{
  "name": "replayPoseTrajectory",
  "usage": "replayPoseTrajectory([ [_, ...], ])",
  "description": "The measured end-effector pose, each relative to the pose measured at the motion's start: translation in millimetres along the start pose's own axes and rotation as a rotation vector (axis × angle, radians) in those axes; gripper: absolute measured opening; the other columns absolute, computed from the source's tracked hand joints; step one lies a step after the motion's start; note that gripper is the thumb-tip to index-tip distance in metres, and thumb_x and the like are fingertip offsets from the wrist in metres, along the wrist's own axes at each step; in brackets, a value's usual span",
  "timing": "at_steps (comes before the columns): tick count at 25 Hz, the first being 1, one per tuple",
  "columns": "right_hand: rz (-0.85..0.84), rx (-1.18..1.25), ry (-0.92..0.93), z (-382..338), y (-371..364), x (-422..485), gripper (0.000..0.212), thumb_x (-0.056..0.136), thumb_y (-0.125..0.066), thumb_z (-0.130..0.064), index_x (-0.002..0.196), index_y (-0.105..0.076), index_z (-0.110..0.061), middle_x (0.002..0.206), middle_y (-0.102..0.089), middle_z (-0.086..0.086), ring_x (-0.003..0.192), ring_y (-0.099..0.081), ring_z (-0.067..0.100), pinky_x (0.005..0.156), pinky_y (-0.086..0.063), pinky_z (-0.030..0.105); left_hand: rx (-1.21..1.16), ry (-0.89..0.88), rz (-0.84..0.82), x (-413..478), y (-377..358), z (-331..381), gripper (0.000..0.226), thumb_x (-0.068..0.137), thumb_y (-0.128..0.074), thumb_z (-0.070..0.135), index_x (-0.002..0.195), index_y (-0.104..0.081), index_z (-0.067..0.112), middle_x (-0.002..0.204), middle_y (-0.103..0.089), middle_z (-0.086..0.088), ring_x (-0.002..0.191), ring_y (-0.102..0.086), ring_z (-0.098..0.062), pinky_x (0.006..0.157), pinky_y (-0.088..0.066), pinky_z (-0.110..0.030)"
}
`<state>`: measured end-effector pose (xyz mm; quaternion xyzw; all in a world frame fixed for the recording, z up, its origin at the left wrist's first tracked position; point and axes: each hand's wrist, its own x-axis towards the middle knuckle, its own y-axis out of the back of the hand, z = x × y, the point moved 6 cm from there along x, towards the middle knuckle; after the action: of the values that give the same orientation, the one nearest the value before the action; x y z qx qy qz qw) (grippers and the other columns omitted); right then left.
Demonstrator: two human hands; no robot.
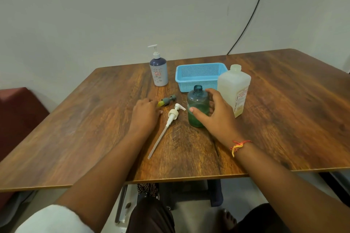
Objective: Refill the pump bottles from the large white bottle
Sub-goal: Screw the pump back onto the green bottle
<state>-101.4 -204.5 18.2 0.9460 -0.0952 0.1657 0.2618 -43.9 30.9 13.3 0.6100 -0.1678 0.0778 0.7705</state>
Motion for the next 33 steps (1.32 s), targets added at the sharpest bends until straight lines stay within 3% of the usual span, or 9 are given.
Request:
replayPoseTrajectory([
  [4, -0.006, 0.044, 0.007, -1, -6, 7, 0.078, 0.082, -0.078, -0.049, 0.147, -0.039, -0.032, 0.147, -0.051, -0.006, 0.130, -0.050, 0.011, 0.106, -0.050, 0.037, -0.089, 0.052, -0.085, 14, -15, -10, 0.019, 0.100, -0.056, 0.016, 0.110, -0.072, 0.012, 0.093, -0.068, -0.009, 0.089, -0.062, -0.023, 0.076, -0.054, -0.039],
  [8, 0.010, 0.097, 0.022, -1, -11, 6, 0.077, 0.080, -0.081, -0.046, 0.145, -0.041, -0.032, 0.139, -0.052, -0.013, 0.126, -0.052, 0.009, 0.103, -0.051, 0.031, -0.174, 0.136, -0.063, 17, -12, -14, 0.023, 0.100, -0.052, 0.008, 0.111, -0.072, 0.013, 0.098, -0.068, -0.007, 0.092, -0.063, -0.022, 0.079, -0.054, -0.037],
  [12, 0.052, 0.127, 0.046, 1, -13, 6, 0.074, 0.079, -0.082, -0.044, 0.142, -0.045, -0.032, 0.127, -0.050, -0.022, 0.119, -0.053, 0.002, 0.099, -0.050, 0.023, -0.749, 0.302, 0.158, 12, 25, 5, 0.017, 0.101, -0.057, 0.017, 0.114, -0.069, 0.014, 0.100, -0.068, -0.001, 0.094, -0.064, -0.019, 0.079, -0.054, -0.032],
  [15, 0.054, 0.127, 0.069, 4, -14, 6, 0.074, 0.079, -0.081, -0.047, 0.141, -0.044, -0.034, 0.130, -0.051, -0.021, 0.122, -0.054, 0.005, 0.099, -0.050, 0.024, -1.262, 0.272, 0.177, 9, 54, 42, 0.022, 0.100, -0.061, 0.018, 0.118, -0.067, 0.006, 0.091, -0.072, 0.002, 0.082, -0.066, -0.010, 0.078, -0.057, -0.030],
  [18, 0.064, 0.126, 0.090, 7, -15, 6, 0.074, 0.079, -0.079, -0.052, 0.141, -0.044, -0.034, 0.137, -0.056, -0.015, 0.123, -0.056, 0.006, 0.101, -0.053, 0.030, -1.547, 0.191, 0.166, 6, 76, 77, 0.012, 0.099, -0.062, 0.009, 0.108, -0.067, 0.003, 0.077, -0.074, 0.008, 0.072, -0.068, -0.002, 0.072, -0.056, -0.023],
  [26, 0.063, 0.133, 0.095, 8, -16, 7, 0.072, 0.080, -0.078, -0.051, 0.141, -0.044, -0.035, 0.137, -0.056, -0.016, 0.125, -0.054, 0.004, 0.101, -0.053, 0.031, -1.475, 0.114, 0.209, 12, 87, 109, 0.008, 0.099, -0.062, 0.010, 0.102, -0.068, 0.013, 0.089, -0.075, 0.003, 0.085, -0.073, -0.006, 0.083, -0.060, -0.029],
  [30, 0.073, 0.126, 0.115, 7, -15, 7, 0.070, 0.080, -0.078, -0.050, 0.140, -0.045, -0.034, 0.136, -0.057, -0.013, 0.124, -0.055, 0.005, 0.100, -0.054, 0.032, -1.418, 0.130, 0.226, 20, 90, 105, 0.008, 0.101, -0.060, 0.013, 0.104, -0.068, 0.014, 0.092, -0.074, 0.003, 0.084, -0.073, -0.005, 0.078, -0.059, -0.023],
  [33, 0.079, 0.141, 0.126, 7, -15, 7, 0.070, 0.080, -0.078, -0.049, 0.140, -0.045, -0.032, 0.134, -0.058, -0.011, 0.123, -0.056, 0.006, 0.099, -0.055, 0.034, -1.345, 0.096, 0.179, 19, 81, 107, 0.012, 0.101, -0.059, 0.012, 0.109, -0.067, 0.009, 0.096, -0.075, 0.002, 0.094, -0.075, -0.009, 0.078, -0.059, -0.021],
])
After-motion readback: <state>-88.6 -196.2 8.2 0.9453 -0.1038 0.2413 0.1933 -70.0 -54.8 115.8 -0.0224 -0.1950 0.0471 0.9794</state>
